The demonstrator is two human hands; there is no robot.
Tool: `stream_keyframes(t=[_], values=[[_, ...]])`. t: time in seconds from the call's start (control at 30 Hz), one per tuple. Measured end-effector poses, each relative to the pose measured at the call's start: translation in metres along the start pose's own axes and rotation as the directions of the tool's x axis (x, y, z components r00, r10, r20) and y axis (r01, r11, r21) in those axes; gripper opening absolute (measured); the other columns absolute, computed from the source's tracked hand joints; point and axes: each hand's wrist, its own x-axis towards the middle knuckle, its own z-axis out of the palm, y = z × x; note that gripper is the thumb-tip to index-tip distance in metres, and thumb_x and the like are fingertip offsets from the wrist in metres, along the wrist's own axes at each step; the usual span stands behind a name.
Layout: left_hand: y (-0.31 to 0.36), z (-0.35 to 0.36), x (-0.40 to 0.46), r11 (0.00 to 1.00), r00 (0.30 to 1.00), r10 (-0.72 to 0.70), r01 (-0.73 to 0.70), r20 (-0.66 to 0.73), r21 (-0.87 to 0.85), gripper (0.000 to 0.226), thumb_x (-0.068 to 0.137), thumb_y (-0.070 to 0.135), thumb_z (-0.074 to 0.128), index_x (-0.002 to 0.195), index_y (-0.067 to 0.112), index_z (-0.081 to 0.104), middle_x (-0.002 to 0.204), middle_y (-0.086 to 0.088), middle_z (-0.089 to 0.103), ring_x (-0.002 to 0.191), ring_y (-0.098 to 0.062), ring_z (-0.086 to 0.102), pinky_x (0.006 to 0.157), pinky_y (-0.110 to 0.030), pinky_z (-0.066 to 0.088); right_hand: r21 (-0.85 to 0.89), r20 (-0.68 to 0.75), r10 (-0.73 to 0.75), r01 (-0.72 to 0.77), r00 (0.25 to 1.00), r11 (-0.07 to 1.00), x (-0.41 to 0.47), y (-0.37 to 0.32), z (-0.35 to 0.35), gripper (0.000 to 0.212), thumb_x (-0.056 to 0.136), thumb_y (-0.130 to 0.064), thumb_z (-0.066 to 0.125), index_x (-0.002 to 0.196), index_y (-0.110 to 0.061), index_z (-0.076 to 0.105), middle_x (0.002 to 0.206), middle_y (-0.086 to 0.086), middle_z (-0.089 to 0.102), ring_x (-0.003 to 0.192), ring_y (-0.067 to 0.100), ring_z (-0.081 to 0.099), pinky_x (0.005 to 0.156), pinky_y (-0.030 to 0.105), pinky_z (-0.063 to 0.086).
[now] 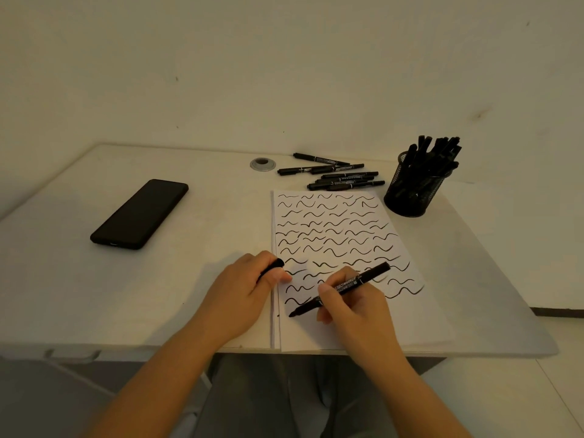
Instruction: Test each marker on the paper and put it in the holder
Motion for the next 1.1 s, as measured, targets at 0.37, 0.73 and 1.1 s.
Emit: stream_keyframes(t=[0.37,0.73,1.1], values=[[0.006,-0.002,-0.002,0.999,1.000,-0.015,0.016,0.009,-0.047,0.028,0.078,0.061,0.032,0.087,0.044,0.051,0.090,0.016,0.064,0.081,-0.005,0.059,0.071,-0.031,0.053,-0.069,-0.262,-0.024,0.006,0.965,0.998,0.001,0.002,-0.018,0.015,0.086,-0.021,0.054,0.071,-0.021,0.053,0.052,-0.008,0.059,0.052,0.004,0.056,0.052,0.011,0.044],[0.004,-0.001,-0.005,0.997,0.999,-0.021,0.024,0.046,-0.072,0.011,0.082,0.046,0.052,0.082,0.057,0.049,0.083,0.036,0.054,0.084,0.004,0.057,0.070,-0.013,0.043,0.435,-0.188,0.209,-0.110,0.960,0.894,0.005,-0.005,-0.016,0.016,0.089,-0.014,0.051,0.075,-0.018,0.056,0.052,-0.002,0.061,0.049,0.008,0.057,0.047,0.019,0.048],[0.006,-0.004,-0.006,0.997,0.998,0.023,-0.018,0.054,-0.081,0.020,0.082,0.040,0.057,0.079,0.059,0.051,0.083,0.042,0.056,0.083,0.006,0.054,0.064,-0.013,0.039,0.399,-0.128,0.159,-0.096,0.979,0.912,0.011,-0.008,-0.002,0.013,0.089,-0.013,0.052,0.077,-0.016,0.056,0.054,0.000,0.064,0.049,0.007,0.058,0.048,0.016,0.047]])
